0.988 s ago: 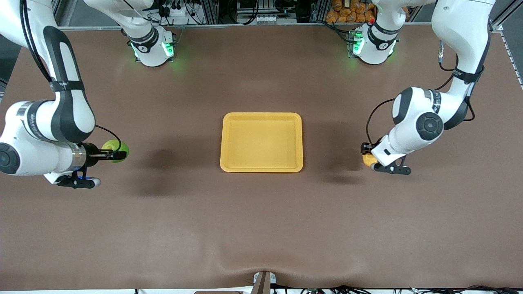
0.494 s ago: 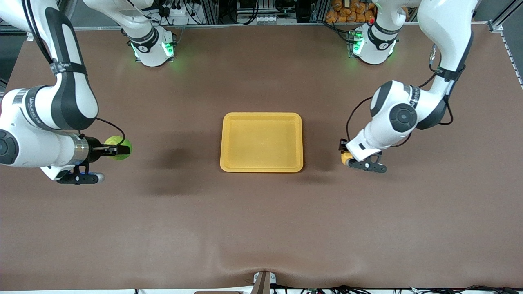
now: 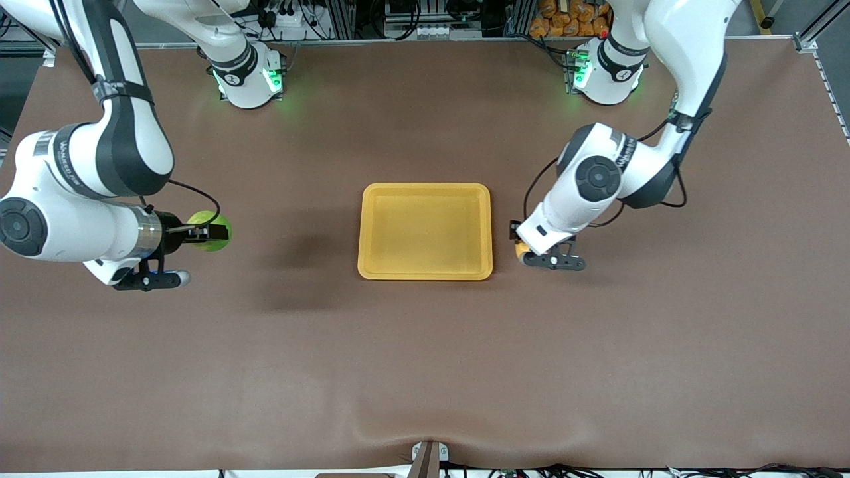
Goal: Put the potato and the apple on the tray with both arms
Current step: 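Carry the apple with the right gripper while the left gripper carries potato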
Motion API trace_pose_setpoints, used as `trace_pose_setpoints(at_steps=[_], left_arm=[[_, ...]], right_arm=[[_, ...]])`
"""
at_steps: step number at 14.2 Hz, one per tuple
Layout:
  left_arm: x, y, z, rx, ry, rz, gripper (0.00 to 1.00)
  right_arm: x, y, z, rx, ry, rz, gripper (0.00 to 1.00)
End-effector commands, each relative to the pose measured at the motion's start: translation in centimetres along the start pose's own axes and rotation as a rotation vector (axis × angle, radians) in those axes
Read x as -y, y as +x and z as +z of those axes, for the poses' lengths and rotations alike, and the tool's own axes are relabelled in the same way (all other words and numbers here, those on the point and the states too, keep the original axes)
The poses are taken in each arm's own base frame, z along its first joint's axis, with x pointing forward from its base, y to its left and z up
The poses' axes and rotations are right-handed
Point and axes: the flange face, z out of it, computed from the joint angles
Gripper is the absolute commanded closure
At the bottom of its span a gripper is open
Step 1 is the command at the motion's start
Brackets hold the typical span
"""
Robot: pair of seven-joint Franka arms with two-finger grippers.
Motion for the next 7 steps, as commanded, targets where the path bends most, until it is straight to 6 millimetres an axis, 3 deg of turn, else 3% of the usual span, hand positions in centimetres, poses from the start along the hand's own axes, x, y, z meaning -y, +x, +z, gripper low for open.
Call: trace_pose_setpoints(at_steps=[1,5,7], left_arm=[[-2.8,0.5,0.2,0.006,-0.014,-0.076,0.70],[-6.8,1.1,0.8,0.002,-0.042,-0.161,0.73],[-8.3,1.1,1.5,0.008,-0.050,-0.185,0.73]], right_arm=[[3.5,-1.3,0.2,0.011,0.002,0.036,1.00],[7.9,-1.6,1.5,0.007,-0.019,0.082,1.00],[10.3,-2.0,3.1,0.000,-0.031,0.099,1.00]])
